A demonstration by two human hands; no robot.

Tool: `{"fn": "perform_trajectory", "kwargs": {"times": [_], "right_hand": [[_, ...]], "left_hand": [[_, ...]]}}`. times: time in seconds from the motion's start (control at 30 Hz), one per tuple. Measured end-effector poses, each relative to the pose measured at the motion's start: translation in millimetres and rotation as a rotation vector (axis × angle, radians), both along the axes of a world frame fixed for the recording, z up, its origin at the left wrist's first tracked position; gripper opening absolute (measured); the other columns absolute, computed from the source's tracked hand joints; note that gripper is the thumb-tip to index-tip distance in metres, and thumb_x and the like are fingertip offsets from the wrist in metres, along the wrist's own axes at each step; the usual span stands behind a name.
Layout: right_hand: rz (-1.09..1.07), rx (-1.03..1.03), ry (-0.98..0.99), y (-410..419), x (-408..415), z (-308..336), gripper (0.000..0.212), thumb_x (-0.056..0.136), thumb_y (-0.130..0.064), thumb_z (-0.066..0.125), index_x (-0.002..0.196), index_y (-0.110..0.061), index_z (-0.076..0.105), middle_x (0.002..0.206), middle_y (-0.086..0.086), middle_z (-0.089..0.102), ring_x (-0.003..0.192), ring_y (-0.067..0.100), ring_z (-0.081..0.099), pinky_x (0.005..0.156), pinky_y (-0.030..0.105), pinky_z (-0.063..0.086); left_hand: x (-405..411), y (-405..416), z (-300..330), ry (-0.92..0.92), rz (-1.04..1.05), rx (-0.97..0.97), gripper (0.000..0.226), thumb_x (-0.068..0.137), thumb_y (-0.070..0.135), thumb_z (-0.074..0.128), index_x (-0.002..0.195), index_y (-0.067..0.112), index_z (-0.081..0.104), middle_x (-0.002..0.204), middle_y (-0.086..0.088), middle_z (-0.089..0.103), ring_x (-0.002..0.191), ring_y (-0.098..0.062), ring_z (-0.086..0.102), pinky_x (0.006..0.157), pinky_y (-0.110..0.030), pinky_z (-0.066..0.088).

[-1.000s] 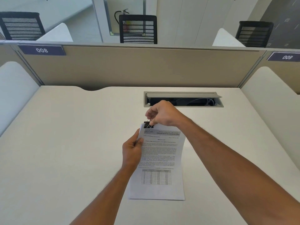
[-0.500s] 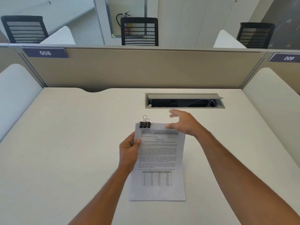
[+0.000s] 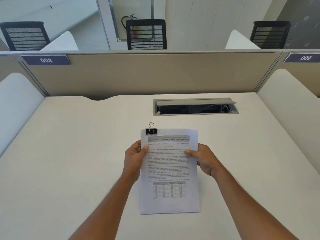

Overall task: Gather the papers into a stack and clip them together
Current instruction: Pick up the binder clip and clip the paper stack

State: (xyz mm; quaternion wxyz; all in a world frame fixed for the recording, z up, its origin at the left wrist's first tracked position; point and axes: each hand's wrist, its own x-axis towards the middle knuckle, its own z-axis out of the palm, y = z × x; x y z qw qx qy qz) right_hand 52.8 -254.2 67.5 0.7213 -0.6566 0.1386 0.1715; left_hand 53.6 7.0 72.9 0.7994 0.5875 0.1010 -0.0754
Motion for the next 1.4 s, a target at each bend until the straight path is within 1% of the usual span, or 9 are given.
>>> {"fn": "perform_trajectory", "kwargs": {"times": [0.07, 0.17, 0.33, 0.67, 0.83, 0.93, 1.03, 1.2, 1.4], "right_hand": [[0.011, -0.022, -0.008, 2.8, -2.6, -0.4, 0.026, 0.093, -0.005, 0.066, 0.119, -0.006, 0.070, 0.112, 0.010, 0.077, 0.104, 0.032, 0.073, 0.081, 0.037, 0.059], [0.041, -0.028, -0.018, 5.0, -3.4, 0.1, 0.026, 0.093, -0.004, 0.066, 0.119, -0.005, 0.070, 0.114, 0.011, 0.076, 0.105, 0.032, 0.073, 0.088, 0.042, 0.059], [0.040, -0.026, -0.043, 8.2, -2.6, 2.3, 0.026, 0.092, -0.004, 0.067, 0.118, -0.005, 0.070, 0.114, 0.011, 0.076, 0.105, 0.033, 0.073, 0.093, 0.048, 0.057], [0.012, -0.039, -0.063, 10.0, -21.1, -8.1, 0.020, 0.093, -0.003, 0.066, 0.110, -0.008, 0.075, 0.109, 0.010, 0.078, 0.100, 0.032, 0.074, 0.084, 0.044, 0.061], [-0.072, -0.147, -0.169, 16.9, -23.4, -9.0, 0.017, 0.094, -0.005, 0.065, 0.098, -0.013, 0.080, 0.100, 0.003, 0.080, 0.092, 0.022, 0.076, 0.084, 0.040, 0.061], [-0.105, -0.175, -0.251, 17.7, -26.6, -12.0, 0.020, 0.095, -0.004, 0.063, 0.106, -0.008, 0.080, 0.100, -0.001, 0.080, 0.092, 0.014, 0.074, 0.083, 0.032, 0.060], [-0.133, -0.156, -0.286, 19.0, -29.4, -13.5, 0.028, 0.093, 0.004, 0.063, 0.110, -0.012, 0.078, 0.107, -0.004, 0.079, 0.103, 0.012, 0.073, 0.087, 0.025, 0.057], [-0.142, -0.233, -0.390, 19.8, -34.9, -14.9, 0.052, 0.086, 0.021, 0.054, 0.103, -0.021, 0.079, 0.104, -0.017, 0.077, 0.104, 0.001, 0.071, 0.086, 0.016, 0.055], [-0.139, -0.365, -0.554, 20.0, -33.4, -20.9, 0.056, 0.078, 0.029, 0.047, 0.108, -0.008, 0.078, 0.107, -0.028, 0.074, 0.109, 0.000, 0.068, 0.094, 0.015, 0.051]], "left_hand": [[7.5, 5.0, 6.6, -0.003, -0.001, 0.034, 0.021, 0.097, 0.007, 0.062, 0.116, 0.003, 0.070, 0.104, -0.018, 0.076, 0.091, -0.031, 0.074, 0.077, -0.041, 0.060], [19.9, 9.8, 15.5, -0.012, 0.029, 0.068, 0.020, 0.094, 0.008, 0.066, 0.110, -0.001, 0.071, 0.092, -0.012, 0.076, 0.079, -0.021, 0.070, 0.067, -0.034, 0.055], [26.1, 9.9, 16.2, -0.006, 0.075, 0.047, 0.018, 0.093, 0.009, 0.067, 0.107, -0.002, 0.073, 0.093, -0.015, 0.075, 0.078, -0.023, 0.069, 0.070, -0.037, 0.056], [25.8, 12.9, 10.1, 0.001, 0.160, 0.004, 0.016, 0.095, 0.007, 0.064, 0.106, 0.001, 0.074, 0.093, -0.012, 0.073, 0.081, -0.024, 0.065, 0.069, -0.036, 0.057], [27.9, 17.7, 7.1, -0.088, 0.112, 0.057, 0.019, 0.097, -0.001, 0.058, 0.111, 0.003, 0.071, 0.092, 0.000, 0.075, 0.084, -0.013, 0.064, 0.078, -0.028, 0.052], [30.6, 23.8, 5.2, -0.125, 0.049, 0.098, 0.022, 0.098, -0.006, 0.054, 0.106, 0.006, 0.070, 0.090, 0.003, 0.074, 0.085, -0.011, 0.061, 0.084, -0.030, 0.046], [31.6, 29.9, 5.5, -0.138, 0.004, 0.087, 0.031, 0.096, -0.012, 0.053, 0.096, 0.014, 0.071, 0.089, 0.001, 0.074, 0.088, -0.015, 0.063, 0.088, -0.032, 0.046], [33.4, 41.3, -0.7, -0.170, -0.094, 0.114, 0.046, 0.091, -0.019, 0.054, 0.089, 0.021, 0.077, 0.107, -0.008, 0.074, 0.107, -0.024, 0.064, 0.103, -0.042, 0.045], [31.2, 42.9, -7.8, -0.181, -0.082, 0.184, 0.046, 0.090, -0.022, 0.052, 0.093, 0.018, 0.075, 0.113, -0.007, 0.075, 0.115, -0.023, 0.065, 0.105, -0.038, 0.049]]}}
